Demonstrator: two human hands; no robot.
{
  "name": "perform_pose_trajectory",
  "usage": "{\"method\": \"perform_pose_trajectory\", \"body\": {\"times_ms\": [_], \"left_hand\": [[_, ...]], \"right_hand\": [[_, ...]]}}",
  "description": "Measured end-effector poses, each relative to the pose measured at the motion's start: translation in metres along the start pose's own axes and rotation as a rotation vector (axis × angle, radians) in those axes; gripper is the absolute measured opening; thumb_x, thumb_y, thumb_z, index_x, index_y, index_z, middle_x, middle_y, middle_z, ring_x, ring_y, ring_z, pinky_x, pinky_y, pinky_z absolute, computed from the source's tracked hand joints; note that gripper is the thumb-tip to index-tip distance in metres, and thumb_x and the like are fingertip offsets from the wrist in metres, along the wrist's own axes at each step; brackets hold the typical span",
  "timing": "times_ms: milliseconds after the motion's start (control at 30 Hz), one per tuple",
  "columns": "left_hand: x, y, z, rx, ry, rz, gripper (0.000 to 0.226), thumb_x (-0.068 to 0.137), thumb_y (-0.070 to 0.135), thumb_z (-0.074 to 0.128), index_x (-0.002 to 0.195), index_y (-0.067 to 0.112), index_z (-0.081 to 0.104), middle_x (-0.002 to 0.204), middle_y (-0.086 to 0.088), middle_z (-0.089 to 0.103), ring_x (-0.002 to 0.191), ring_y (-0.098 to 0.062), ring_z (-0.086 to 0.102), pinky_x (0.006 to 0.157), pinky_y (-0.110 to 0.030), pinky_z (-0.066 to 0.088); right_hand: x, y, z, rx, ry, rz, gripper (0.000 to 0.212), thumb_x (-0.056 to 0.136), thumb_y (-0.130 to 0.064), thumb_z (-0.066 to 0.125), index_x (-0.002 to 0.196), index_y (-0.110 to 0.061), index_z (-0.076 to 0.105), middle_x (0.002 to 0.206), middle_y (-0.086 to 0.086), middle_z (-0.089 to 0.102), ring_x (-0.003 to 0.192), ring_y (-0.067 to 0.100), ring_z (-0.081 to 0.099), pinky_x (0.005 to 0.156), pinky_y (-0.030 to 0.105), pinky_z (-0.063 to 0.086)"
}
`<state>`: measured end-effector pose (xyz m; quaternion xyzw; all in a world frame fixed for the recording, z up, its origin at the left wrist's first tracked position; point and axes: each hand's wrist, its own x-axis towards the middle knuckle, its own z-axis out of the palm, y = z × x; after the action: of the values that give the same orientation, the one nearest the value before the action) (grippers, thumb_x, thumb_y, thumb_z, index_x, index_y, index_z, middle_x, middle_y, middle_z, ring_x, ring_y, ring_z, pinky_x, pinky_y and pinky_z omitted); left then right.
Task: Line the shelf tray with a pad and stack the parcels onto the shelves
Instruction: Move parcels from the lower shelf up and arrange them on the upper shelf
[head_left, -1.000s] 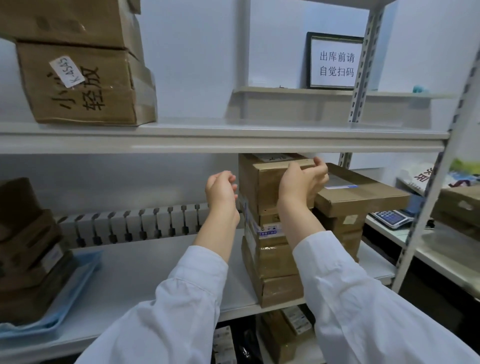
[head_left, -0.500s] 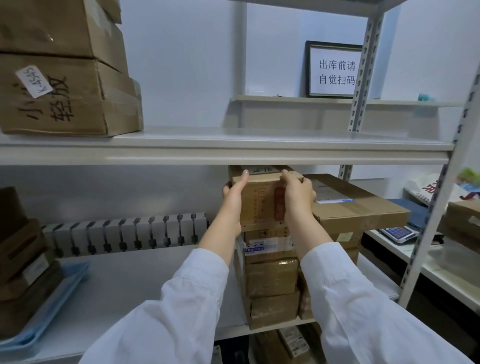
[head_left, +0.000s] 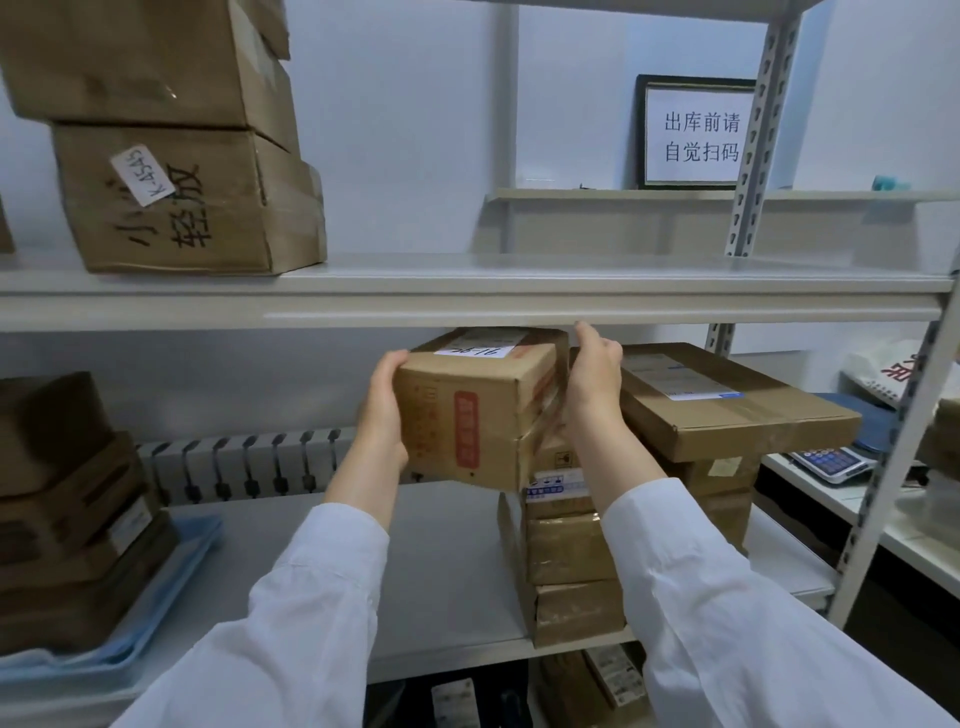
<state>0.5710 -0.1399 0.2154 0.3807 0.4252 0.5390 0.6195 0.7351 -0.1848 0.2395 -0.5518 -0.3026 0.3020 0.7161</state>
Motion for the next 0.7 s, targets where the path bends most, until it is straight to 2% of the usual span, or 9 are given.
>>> {"method": "perform_pose_trajectory", "body": {"times_ms": [67, 133, 233, 367, 467, 533, 600, 633, 700], "left_hand": [[-0.004, 0.006, -0.018, 0.021, 0.033, 0.017, 0.038, 0.055, 0.061, 0.058, 0.071, 0.026, 0.060, 0.073, -0.001, 0.060, 0.065, -0.023, 0.056, 0.065, -0.030, 0.045], [-0.007, 0.012, -0.034, 0.046, 0.047, 0.031, 0.037, 0.061, 0.061, 0.055, 0.071, 0.026, 0.061, 0.072, -0.003, 0.062, 0.066, -0.023, 0.056, 0.067, -0.031, 0.043], [-0.014, 0.021, -0.053, 0.069, 0.054, 0.054, 0.034, 0.072, 0.056, 0.051, 0.069, 0.024, 0.061, 0.068, -0.003, 0.060, 0.063, -0.023, 0.055, 0.064, -0.027, 0.041], [-0.020, 0.034, -0.080, 0.077, 0.009, 0.057, 0.036, 0.074, 0.055, 0.048, 0.070, 0.021, 0.059, 0.065, -0.004, 0.061, 0.060, -0.023, 0.054, 0.060, -0.025, 0.039], [-0.025, 0.044, -0.098, 0.097, -0.002, 0.066, 0.037, 0.078, 0.053, 0.046, 0.071, 0.019, 0.059, 0.064, -0.004, 0.062, 0.059, -0.022, 0.056, 0.061, -0.025, 0.038], [-0.030, 0.051, -0.106, 0.096, -0.034, 0.115, 0.041, 0.085, 0.046, 0.042, 0.063, 0.017, 0.060, 0.051, 0.000, 0.061, 0.043, -0.017, 0.057, 0.055, -0.021, 0.038], [-0.035, 0.059, -0.107, 0.086, -0.082, 0.210, 0.061, 0.095, 0.032, 0.034, 0.042, 0.016, 0.059, 0.036, 0.002, 0.054, 0.028, -0.010, 0.051, 0.039, -0.014, 0.037], [-0.038, 0.063, -0.108, 0.066, -0.102, 0.234, 0.066, 0.097, 0.027, 0.031, 0.038, 0.016, 0.057, 0.032, 0.003, 0.052, 0.026, -0.008, 0.049, 0.033, -0.011, 0.034], [-0.042, 0.069, -0.111, 0.040, -0.101, 0.257, 0.059, 0.099, 0.025, 0.028, 0.047, 0.015, 0.054, 0.031, 0.004, 0.051, 0.026, -0.006, 0.048, 0.030, -0.008, 0.031]], "right_hand": [[-0.005, 0.000, 0.005, -0.023, -0.009, 0.020, 0.046, 0.076, -0.051, 0.047, 0.115, -0.026, 0.040, 0.129, 0.007, 0.047, 0.119, 0.028, 0.045, 0.101, 0.051, 0.039], [-0.010, 0.001, 0.011, -0.054, -0.001, 0.027, 0.057, 0.077, -0.047, 0.050, 0.128, -0.024, 0.037, 0.134, 0.007, 0.044, 0.123, 0.029, 0.042, 0.103, 0.051, 0.038], [-0.013, 0.005, 0.016, -0.111, 0.034, 0.037, 0.061, 0.084, -0.042, 0.052, 0.138, -0.022, 0.031, 0.139, 0.008, 0.041, 0.126, 0.030, 0.038, 0.105, 0.052, 0.034], [-0.023, 0.006, 0.024, -0.152, 0.103, 0.052, 0.060, 0.086, -0.039, 0.051, 0.139, -0.021, 0.030, 0.142, 0.009, 0.036, 0.128, 0.030, 0.034, 0.108, 0.050, 0.030], [-0.031, 0.000, 0.029, -0.151, 0.136, 0.080, 0.054, 0.086, -0.036, 0.052, 0.135, -0.020, 0.034, 0.139, 0.009, 0.038, 0.124, 0.031, 0.037, 0.107, 0.049, 0.031], [-0.037, -0.004, 0.032, -0.138, 0.093, 0.082, 0.047, 0.086, -0.036, 0.051, 0.128, -0.019, 0.041, 0.129, 0.008, 0.046, 0.115, 0.029, 0.045, 0.101, 0.046, 0.038], [-0.045, -0.011, 0.034, -0.105, -0.006, 0.087, 0.032, 0.088, -0.032, 0.050, 0.117, -0.017, 0.049, 0.111, 0.006, 0.054, 0.099, 0.023, 0.051, 0.088, 0.037, 0.043], [-0.049, -0.014, 0.036, -0.109, -0.055, 0.093, 0.025, 0.089, -0.029, 0.051, 0.110, -0.016, 0.054, 0.101, 0.005, 0.056, 0.091, 0.021, 0.052, 0.081, 0.035, 0.043], [-0.057, -0.022, 0.039, -0.142, -0.123, 0.121, 0.015, 0.088, -0.026, 0.054, 0.092, -0.013, 0.059, 0.084, 0.004, 0.058, 0.077, 0.019, 0.053, 0.070, 0.033, 0.041]]}}
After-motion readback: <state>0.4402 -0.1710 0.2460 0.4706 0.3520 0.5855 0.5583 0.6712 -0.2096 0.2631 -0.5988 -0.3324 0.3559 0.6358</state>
